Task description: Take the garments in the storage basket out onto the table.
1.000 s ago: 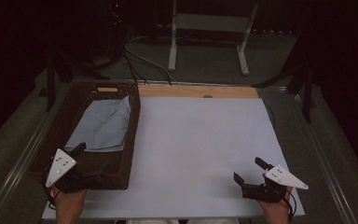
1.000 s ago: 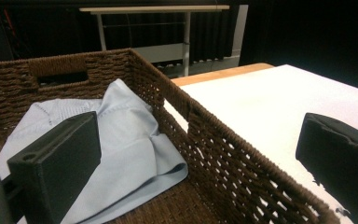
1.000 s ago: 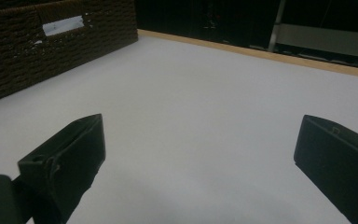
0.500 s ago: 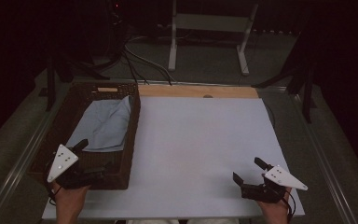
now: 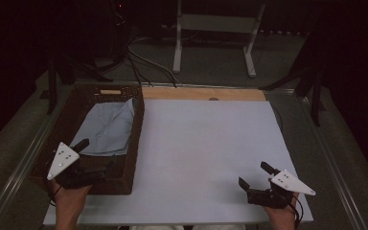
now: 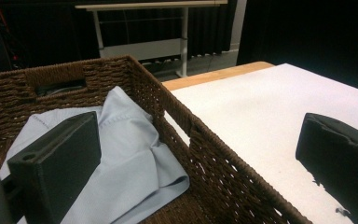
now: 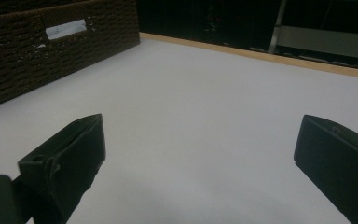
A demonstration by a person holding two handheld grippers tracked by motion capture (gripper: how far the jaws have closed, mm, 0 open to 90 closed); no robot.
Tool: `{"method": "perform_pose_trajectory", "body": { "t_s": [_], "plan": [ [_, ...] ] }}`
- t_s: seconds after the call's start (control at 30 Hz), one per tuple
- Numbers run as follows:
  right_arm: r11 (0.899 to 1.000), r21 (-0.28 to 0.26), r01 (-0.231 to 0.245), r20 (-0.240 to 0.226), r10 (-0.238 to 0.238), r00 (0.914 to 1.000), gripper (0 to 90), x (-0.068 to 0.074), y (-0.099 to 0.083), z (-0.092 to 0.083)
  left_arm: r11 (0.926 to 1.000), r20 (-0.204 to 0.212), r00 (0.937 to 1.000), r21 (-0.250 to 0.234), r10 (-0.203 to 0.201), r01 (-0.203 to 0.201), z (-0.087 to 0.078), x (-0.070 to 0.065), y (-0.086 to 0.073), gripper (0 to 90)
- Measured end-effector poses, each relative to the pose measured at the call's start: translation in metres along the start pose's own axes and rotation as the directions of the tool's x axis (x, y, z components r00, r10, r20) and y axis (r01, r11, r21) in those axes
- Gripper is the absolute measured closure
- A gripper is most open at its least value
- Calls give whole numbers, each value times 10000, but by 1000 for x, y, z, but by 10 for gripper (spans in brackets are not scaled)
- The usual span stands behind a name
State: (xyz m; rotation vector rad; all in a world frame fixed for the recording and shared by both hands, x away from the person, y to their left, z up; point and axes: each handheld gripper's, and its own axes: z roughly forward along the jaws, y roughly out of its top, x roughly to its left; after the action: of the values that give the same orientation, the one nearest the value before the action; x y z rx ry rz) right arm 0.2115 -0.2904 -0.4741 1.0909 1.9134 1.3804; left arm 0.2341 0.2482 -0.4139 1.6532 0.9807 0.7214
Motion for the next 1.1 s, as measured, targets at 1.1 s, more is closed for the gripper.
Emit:
{"method": "perform_pose_trajectory", "body": {
  "t_s": [1.1],
  "plan": [
    [9998,-129,-178,81,179,9998,23,-3,0,-2,10000,-281,9996,26,-37,38,12,16,18,16]
  ]
}}
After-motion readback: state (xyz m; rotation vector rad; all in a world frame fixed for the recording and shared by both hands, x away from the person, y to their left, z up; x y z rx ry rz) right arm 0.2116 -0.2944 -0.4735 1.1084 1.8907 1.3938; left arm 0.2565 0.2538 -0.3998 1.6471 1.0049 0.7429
